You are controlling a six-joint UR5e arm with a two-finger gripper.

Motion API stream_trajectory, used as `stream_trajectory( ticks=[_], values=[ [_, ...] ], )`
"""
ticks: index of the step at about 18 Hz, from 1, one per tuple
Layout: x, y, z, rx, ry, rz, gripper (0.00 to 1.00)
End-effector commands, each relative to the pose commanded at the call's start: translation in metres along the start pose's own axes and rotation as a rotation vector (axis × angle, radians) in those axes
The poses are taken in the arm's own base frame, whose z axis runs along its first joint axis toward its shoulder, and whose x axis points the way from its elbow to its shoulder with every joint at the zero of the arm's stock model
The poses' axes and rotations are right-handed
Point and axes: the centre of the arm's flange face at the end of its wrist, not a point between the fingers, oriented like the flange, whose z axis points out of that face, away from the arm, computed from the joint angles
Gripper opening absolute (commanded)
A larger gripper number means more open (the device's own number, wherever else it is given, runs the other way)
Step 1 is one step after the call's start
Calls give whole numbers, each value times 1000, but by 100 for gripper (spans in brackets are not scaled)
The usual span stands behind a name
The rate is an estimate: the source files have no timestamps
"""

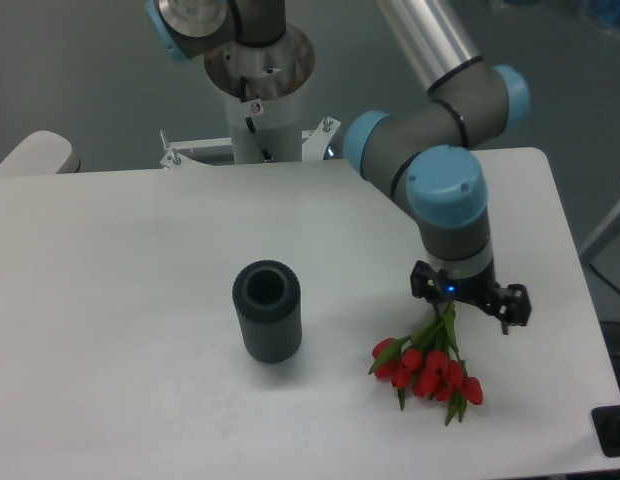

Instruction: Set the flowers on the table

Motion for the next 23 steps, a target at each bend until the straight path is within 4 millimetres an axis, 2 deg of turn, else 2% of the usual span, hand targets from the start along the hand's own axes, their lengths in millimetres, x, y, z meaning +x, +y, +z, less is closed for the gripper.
stream_trajectory(
  ticks=[2,4,9,14,18,23],
  values=[
    [-6,-8,-20,85,-2,59,100],
    [-18,-8,-34,114,-13,111,100],
    [-54,27,-48,162,77,287,100],
    [-76,53,-48,191,79,407,100],
    [-93,84,-38,244,89,451,100],
    [-91,88,-29,247,90,518,100]
  ],
)
